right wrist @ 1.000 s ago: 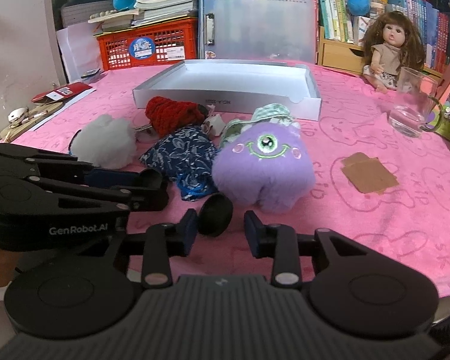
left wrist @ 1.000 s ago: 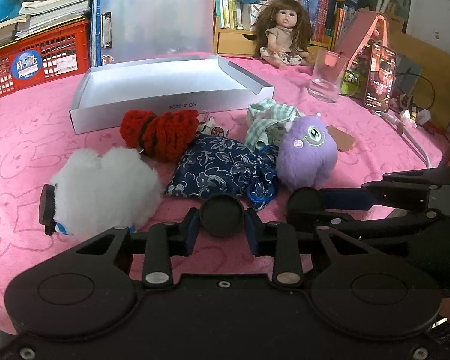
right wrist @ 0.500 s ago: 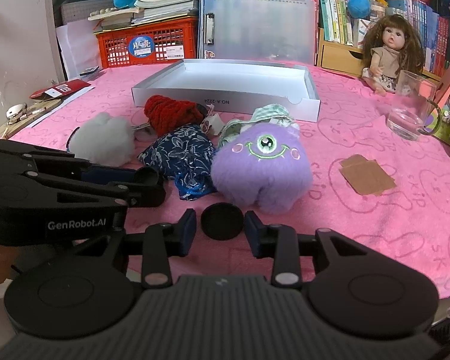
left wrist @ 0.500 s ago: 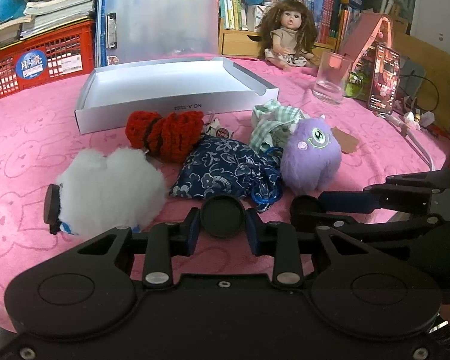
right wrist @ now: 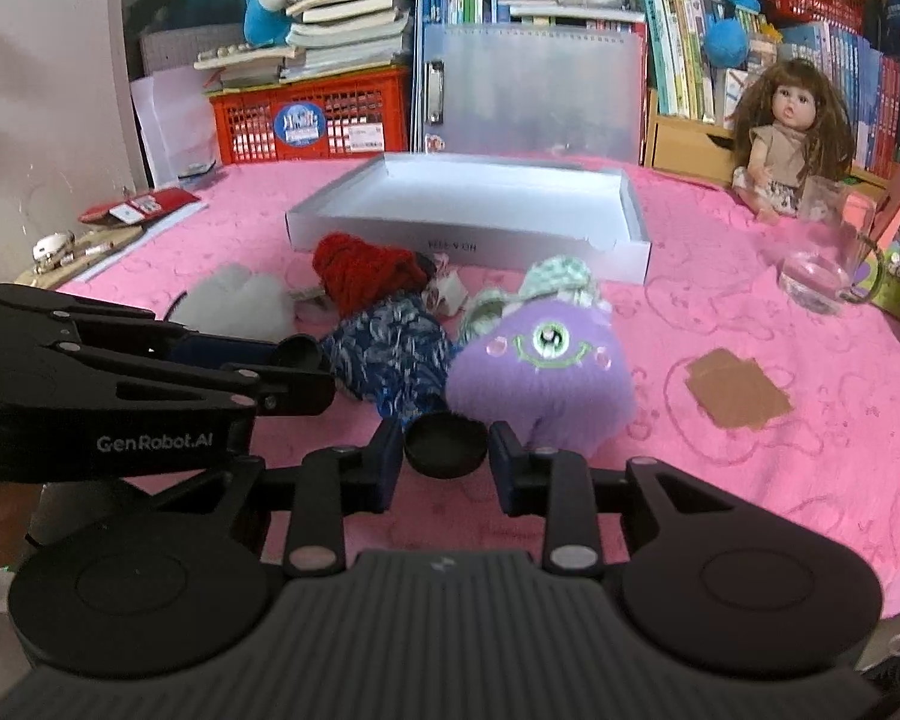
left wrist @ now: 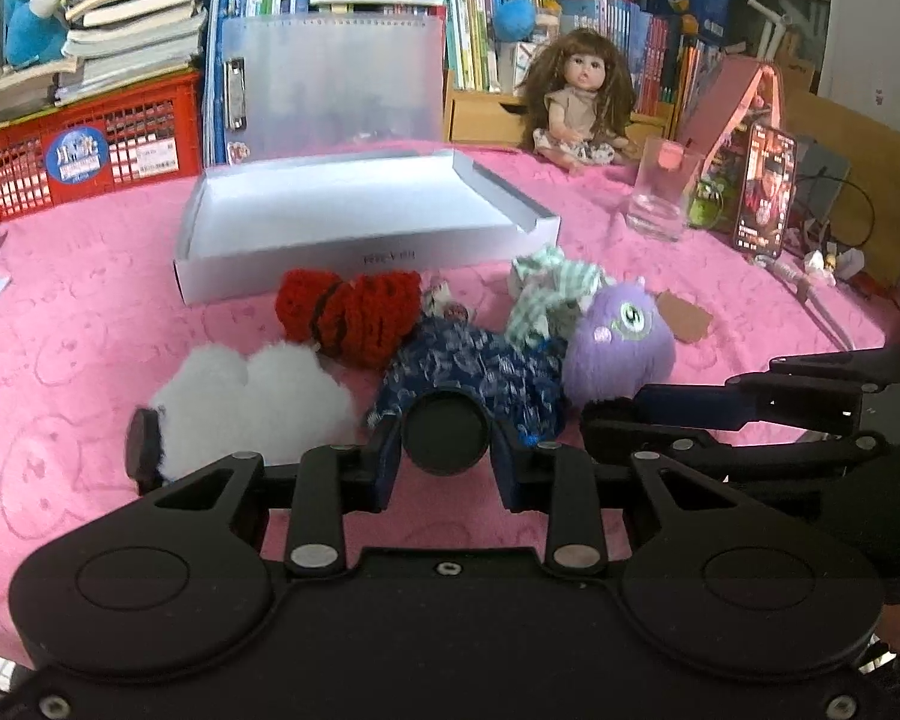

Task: Organize objects
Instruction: 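Lift both black discs off the tablecloth with both grippers, then carry both held black discs over the white box tray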

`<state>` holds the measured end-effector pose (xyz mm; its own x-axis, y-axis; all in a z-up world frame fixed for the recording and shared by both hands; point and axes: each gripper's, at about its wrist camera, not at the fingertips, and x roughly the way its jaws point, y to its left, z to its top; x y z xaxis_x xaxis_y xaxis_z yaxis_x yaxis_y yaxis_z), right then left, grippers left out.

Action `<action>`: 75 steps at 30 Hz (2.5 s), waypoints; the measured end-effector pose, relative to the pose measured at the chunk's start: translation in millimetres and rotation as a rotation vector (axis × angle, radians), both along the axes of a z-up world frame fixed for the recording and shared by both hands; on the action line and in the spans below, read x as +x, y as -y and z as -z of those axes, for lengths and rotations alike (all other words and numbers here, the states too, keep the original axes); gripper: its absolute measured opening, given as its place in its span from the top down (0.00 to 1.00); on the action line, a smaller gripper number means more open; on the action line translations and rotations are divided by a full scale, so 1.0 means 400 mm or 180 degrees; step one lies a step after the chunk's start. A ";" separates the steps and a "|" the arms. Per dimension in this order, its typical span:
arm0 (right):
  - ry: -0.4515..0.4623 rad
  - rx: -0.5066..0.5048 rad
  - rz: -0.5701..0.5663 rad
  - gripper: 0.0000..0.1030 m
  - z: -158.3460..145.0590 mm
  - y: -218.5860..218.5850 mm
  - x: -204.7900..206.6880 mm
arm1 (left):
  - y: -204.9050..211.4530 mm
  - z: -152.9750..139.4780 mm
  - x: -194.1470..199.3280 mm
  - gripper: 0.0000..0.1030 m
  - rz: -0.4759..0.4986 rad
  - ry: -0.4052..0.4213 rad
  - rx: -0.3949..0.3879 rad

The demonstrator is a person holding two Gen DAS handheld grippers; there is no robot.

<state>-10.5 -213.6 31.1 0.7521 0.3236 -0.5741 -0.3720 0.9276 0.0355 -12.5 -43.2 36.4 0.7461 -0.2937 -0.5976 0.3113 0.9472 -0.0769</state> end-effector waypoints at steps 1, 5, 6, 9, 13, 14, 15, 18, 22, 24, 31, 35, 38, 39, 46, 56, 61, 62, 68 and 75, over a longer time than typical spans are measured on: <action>0.0016 0.0012 0.0000 0.65 -0.005 0.001 0.001 | -0.004 -0.008 0.001 0.70 -0.0007 0.0025 -0.0011; 0.0120 0.0073 -0.0004 0.65 -0.039 0.007 0.006 | -0.026 -0.045 0.009 0.70 -0.0028 0.0106 -0.0098; 0.0153 0.0095 -0.0006 0.65 -0.050 0.009 0.007 | -0.032 -0.056 0.011 0.70 -0.0032 0.0132 -0.0120; 0.0250 0.0191 -0.0016 0.65 -0.082 0.016 0.011 | -0.039 -0.085 0.023 0.70 -0.0034 0.0202 -0.0143; 0.0315 0.0182 0.0065 0.65 -0.110 0.017 0.037 | -0.047 -0.116 0.057 0.70 -0.0087 0.0225 -0.0178; 0.0321 0.0179 0.0095 0.65 -0.116 0.016 0.046 | -0.048 -0.122 0.067 0.70 -0.0103 0.0230 -0.0181; 0.0321 0.0184 0.0130 0.65 -0.122 0.018 0.058 | -0.050 -0.129 0.079 0.70 -0.0109 0.0250 -0.0177; 0.0321 0.0202 0.0205 0.65 -0.135 0.020 0.093 | -0.051 -0.149 0.117 0.71 -0.0148 0.0310 -0.0121; 0.0337 0.0197 0.0257 0.65 -0.148 0.023 0.138 | -0.051 -0.171 0.171 0.70 -0.0181 0.0348 -0.0095; 0.0340 0.0224 0.0265 0.65 -0.155 0.025 0.160 | -0.052 -0.179 0.201 0.70 -0.0210 0.0363 -0.0091; 0.0346 0.0211 0.0277 0.65 -0.173 0.029 0.257 | -0.046 -0.186 0.323 0.70 -0.0315 0.0379 -0.0046; 0.0288 0.0237 0.0303 0.65 -0.179 0.038 0.325 | -0.045 -0.178 0.400 0.70 -0.0351 0.0328 -0.0032; 0.0229 0.0258 0.0306 0.65 -0.179 0.048 0.379 | -0.043 -0.167 0.468 0.70 -0.0373 0.0265 0.0003; 0.0213 0.0257 0.0308 0.65 -0.180 0.050 0.399 | -0.043 -0.164 0.494 0.70 -0.0388 0.0225 -0.0009; -0.0035 0.0345 0.0320 0.65 -0.163 0.056 0.560 | -0.044 -0.117 0.682 0.71 -0.0519 -0.0041 -0.0042; -0.0487 0.0330 0.0267 0.65 -0.082 0.011 0.723 | -0.042 -0.004 0.781 0.70 -0.0649 -0.0361 0.0156; -0.0633 0.0278 0.0244 0.65 -0.043 -0.016 0.752 | -0.044 0.023 0.794 0.70 -0.0669 -0.0424 0.0232; -0.0648 0.0272 0.0244 0.65 -0.039 -0.018 0.755 | -0.043 0.029 0.795 0.70 -0.0670 -0.0433 0.0252; -0.0730 0.0246 0.0253 0.65 -0.017 -0.025 0.767 | -0.040 0.050 0.804 0.70 -0.0672 -0.0503 0.0301; -0.0823 0.0200 0.0264 0.65 0.007 -0.025 0.773 | -0.031 0.061 0.808 0.70 -0.0647 -0.0483 0.0389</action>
